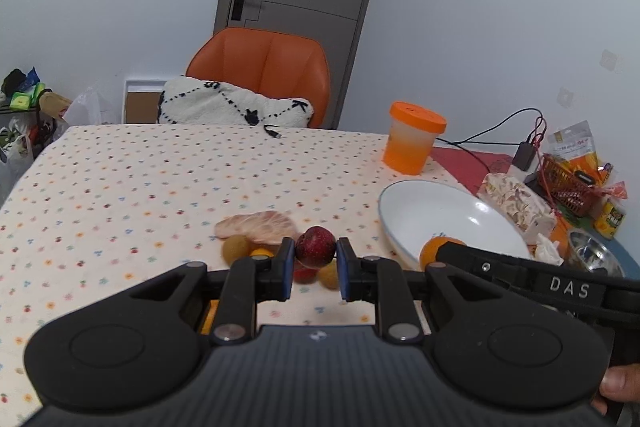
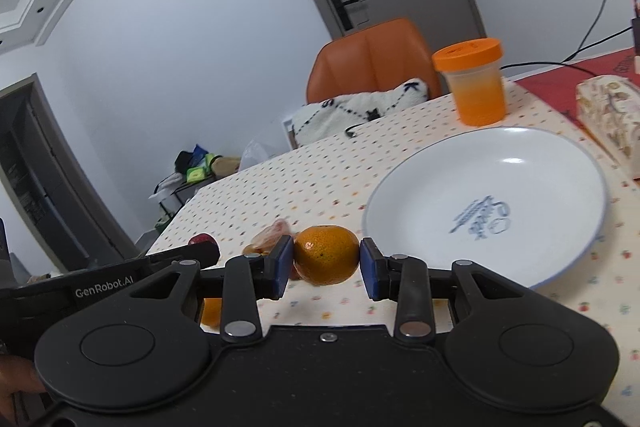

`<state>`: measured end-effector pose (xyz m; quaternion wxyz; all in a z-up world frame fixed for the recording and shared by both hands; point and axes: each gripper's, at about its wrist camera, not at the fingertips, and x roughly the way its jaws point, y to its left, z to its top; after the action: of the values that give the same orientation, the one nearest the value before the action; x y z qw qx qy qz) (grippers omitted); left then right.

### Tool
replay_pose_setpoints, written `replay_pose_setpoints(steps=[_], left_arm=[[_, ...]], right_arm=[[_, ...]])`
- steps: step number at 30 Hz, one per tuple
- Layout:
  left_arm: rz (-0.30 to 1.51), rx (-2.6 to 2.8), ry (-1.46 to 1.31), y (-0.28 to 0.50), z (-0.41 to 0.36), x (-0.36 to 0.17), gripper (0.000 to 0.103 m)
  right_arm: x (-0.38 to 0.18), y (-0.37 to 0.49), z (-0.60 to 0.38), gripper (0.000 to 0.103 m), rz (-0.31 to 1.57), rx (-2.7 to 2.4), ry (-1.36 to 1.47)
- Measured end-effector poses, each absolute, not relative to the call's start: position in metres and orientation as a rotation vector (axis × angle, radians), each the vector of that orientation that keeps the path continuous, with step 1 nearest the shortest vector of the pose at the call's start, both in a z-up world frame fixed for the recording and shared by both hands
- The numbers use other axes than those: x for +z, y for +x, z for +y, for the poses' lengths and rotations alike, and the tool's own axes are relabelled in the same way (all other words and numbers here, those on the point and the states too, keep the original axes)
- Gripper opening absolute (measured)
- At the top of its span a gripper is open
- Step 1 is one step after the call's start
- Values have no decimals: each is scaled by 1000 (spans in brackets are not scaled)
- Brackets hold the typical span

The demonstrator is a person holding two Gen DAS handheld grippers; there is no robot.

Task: Organize fruits
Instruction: 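Carry plum and orange over the white plate and open both tools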

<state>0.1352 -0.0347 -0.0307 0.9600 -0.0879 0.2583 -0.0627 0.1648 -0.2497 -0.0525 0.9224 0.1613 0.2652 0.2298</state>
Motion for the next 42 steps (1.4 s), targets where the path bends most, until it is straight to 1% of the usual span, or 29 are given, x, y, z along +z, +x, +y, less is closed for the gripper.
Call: replay_pose_setpoints(steps=[22, 42], left_arm=[[508, -238, -136, 171, -110, -26, 20], [616, -263, -121, 219, -156, -60, 20]], right_arm=[[-64, 160, -317, 34, 512, 316, 350], [-80, 179, -327, 34, 534, 267, 338]])
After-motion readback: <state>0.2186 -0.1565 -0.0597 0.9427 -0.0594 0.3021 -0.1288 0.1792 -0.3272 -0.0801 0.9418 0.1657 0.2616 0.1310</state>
